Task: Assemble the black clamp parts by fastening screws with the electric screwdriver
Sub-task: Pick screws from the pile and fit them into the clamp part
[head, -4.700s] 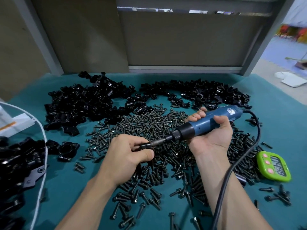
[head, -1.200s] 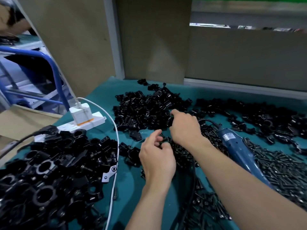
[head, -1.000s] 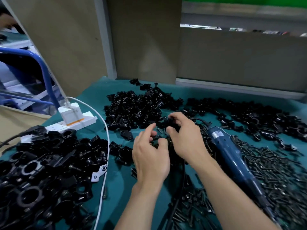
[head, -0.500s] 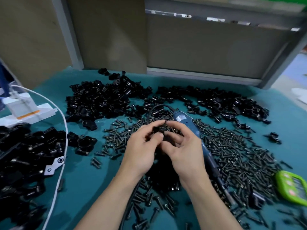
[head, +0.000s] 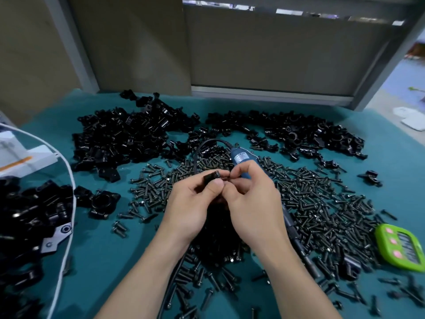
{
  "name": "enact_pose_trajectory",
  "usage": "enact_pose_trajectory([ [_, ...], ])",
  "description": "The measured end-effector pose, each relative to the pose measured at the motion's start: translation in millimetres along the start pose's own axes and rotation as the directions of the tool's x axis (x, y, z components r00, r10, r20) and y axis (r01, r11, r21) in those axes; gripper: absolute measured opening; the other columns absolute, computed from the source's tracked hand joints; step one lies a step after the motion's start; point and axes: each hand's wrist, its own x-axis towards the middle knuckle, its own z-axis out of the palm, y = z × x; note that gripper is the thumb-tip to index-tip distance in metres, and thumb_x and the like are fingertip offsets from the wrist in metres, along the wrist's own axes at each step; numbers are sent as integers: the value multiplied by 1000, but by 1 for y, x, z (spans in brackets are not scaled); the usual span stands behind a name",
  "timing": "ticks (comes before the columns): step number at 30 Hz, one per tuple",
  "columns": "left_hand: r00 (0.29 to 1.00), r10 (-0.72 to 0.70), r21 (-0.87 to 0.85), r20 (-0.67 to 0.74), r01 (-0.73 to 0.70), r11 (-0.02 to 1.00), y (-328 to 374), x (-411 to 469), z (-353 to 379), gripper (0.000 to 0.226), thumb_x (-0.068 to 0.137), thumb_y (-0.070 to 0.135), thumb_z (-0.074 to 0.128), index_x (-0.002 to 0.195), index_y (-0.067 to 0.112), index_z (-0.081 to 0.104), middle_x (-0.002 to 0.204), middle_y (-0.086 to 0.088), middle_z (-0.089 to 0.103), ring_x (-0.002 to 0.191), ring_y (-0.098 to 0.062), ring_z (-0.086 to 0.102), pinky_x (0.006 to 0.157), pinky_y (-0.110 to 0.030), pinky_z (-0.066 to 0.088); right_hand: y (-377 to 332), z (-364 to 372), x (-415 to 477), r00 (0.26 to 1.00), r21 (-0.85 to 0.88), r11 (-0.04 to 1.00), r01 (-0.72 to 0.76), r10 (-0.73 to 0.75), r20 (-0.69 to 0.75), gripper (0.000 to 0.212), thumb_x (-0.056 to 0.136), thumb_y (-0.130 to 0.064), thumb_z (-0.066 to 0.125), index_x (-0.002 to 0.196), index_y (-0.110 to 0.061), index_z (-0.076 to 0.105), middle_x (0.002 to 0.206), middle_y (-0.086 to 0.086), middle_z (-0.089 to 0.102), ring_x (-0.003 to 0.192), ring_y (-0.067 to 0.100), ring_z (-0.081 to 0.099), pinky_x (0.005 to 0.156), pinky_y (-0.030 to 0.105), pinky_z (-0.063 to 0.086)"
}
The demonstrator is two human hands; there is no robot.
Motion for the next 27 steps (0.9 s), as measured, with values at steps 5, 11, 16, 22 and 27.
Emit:
enact_pose_trajectory([
  [5, 984, 21, 147, -177, 5, 989, -2, 3, 0, 37, 99, 4, 65, 93, 37, 80, 95, 12, 79, 87, -9, 74, 80, -31, 61, -13, -7, 4, 989, -270, 963, -18, -22, -144, 13, 92, -24, 66, 92, -36, 59, 83, -16, 70, 76, 3, 64, 72, 26, 50],
  [11, 977, -125, 30, -175, 133, 991, 11, 44, 11, 46, 100, -2, 61, 74, 31, 80, 79, 10, 73, 70, -2, 68, 72, -27, 62, -15, -23, 51, 996, -484, 870, -90, 88, -26, 17, 93, -23, 63, 107, -32, 67, 85, -6, 65, 81, 21, 66, 74, 33, 56],
  [16, 980, -149, -39, -132, 145, 989, 6, 73, 32, 51, 100, -5, 59, 67, 29, 78, 71, 13, 73, 67, -1, 67, 65, -22, 59, 12, -61, 130, 981, -580, 794, -182, 189, -49, 42, 92, -9, 56, 131, -21, 63, 108, 14, 71, 95, 34, 65, 75, 34, 50],
  [22, 986, -138, 18, -99, 140, 990, -12, 89, 35, 41, 100, -1, 61, 78, 29, 80, 85, 7, 76, 78, -6, 70, 69, -23, 59, 54, -72, 198, 934, -726, 610, -317, 335, -125, 70, 97, -28, 61, 158, -17, 27, 163, 19, 24, 151, 40, 22, 119, 54, 32],
  [27, 983, -157, -33, -95, 155, 987, -17, 95, 33, 37, 101, 1, 60, 82, 25, 80, 88, 6, 77, 77, -5, 70, 70, -23, 59, 55, -59, 218, 959, -872, 479, -98, 280, 46, 59, 97, -21, 52, 153, -14, 38, 155, 14, 35, 140, 39, 33, 112, 50, 41],
])
